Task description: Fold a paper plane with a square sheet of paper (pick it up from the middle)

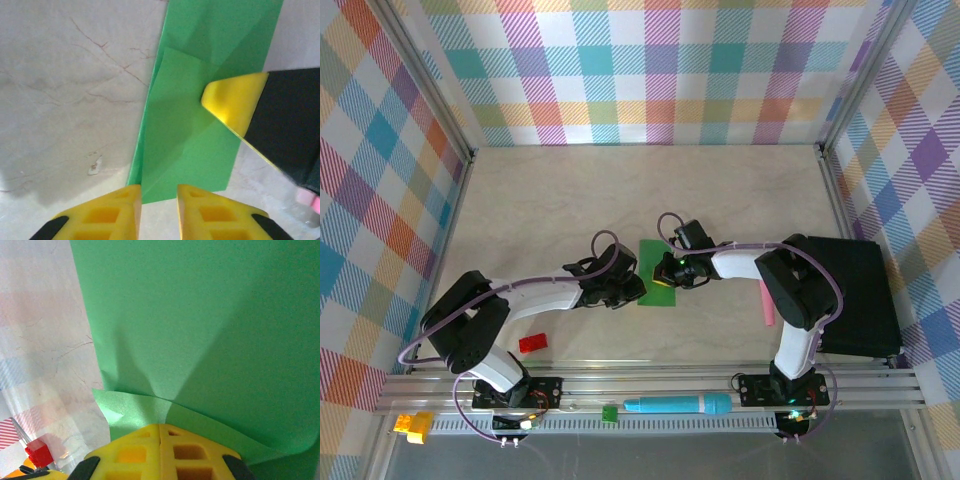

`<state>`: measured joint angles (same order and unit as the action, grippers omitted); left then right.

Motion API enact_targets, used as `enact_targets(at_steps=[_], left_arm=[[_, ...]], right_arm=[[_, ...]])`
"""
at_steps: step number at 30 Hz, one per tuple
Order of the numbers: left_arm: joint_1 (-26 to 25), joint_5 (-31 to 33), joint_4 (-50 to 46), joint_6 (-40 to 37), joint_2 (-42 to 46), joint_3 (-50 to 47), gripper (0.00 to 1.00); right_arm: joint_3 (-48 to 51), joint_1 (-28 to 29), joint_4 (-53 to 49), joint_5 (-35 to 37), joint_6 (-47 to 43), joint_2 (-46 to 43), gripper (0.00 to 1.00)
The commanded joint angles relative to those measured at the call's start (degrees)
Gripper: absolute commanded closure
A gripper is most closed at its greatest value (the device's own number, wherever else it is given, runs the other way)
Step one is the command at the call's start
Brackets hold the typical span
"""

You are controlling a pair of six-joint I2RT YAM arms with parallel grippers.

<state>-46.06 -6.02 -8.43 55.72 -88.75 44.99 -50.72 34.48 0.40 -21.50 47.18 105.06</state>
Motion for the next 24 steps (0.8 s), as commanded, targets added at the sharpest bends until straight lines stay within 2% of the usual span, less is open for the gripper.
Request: enact_targets(at_steps=[1, 9, 17, 24], left_arm=[[-1.13, -0.23, -5.18, -7.92, -0.9, 2.1, 0.69], [-1.63, -1.9, -4.52, -12.21, -5.01, 4.29, 0.66], [-1.66, 0.31, -6.79, -12.93, -7.37, 5.35, 0.69], [-1.66, 0.74, -7.0, -12.88, -8.33, 4.72, 0.74]], right_arm=[[3.29, -0.24, -11.03, 10.14, -0.06, 6.3, 0.97], [3.17, -0.2, -11.19, 10.07, -0.05, 5.95, 0.97], [3.06, -0.2, -11.57, 10.16, -0.24, 5.51, 0.96], [2.66, -0.22, -11.59, 9.5, -0.49, 5.36, 0.96]])
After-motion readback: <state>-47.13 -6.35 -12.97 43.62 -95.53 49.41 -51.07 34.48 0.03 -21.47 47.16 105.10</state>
